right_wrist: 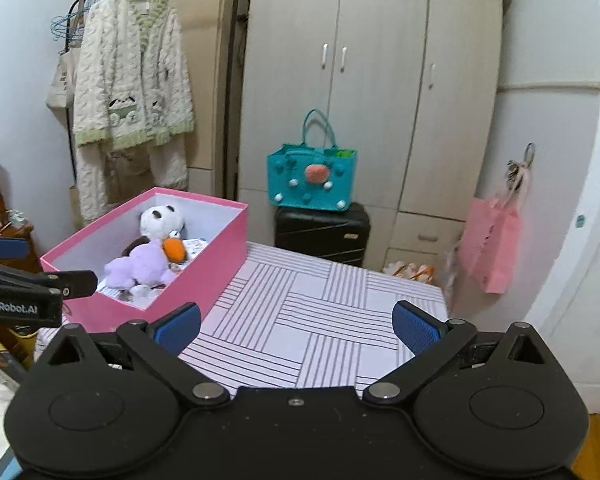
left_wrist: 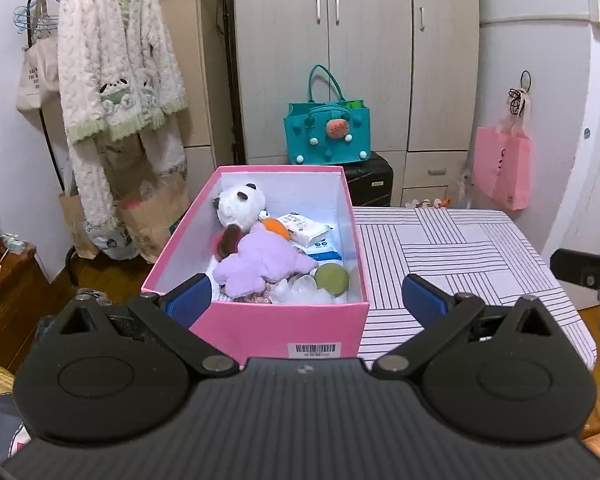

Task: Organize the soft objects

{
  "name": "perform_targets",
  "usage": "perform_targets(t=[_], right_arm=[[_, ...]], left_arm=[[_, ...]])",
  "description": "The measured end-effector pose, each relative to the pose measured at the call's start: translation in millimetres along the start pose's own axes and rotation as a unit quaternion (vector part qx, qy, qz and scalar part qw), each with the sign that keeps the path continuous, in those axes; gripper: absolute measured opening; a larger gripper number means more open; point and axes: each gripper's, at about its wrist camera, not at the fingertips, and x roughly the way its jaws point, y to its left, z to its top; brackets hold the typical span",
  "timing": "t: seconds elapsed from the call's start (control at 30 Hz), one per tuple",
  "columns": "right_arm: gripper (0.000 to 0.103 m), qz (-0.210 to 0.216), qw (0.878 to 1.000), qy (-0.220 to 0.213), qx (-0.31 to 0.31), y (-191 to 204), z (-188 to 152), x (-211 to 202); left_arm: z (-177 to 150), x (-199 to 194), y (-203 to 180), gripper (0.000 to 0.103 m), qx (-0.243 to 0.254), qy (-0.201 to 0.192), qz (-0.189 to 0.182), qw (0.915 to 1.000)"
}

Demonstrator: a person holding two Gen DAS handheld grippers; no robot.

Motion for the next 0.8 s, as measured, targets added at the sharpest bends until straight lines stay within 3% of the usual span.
perform_targets(t=[0.27, 0.67, 0.8], right_arm=[[0.103, -0.009, 0.998, 0.028, 0.047, -6, -17, 6], [0.103, -0.046, 0.997, 0.031, 0.05, -10, -24, -3], [0.103, -0.059, 0.997, 0.028, 0.048, -11, -25, -6]], left_arm=[[-9, -4, -8, 0.103, 0.007, -0.016, 0.011, 0.9998], [-17, -6, -14, 0.103, 0.0, -0.028, -0.01, 0.9996], [-19, -5, -17, 0.103, 0.006, -0.022, 0.003, 0.9997]])
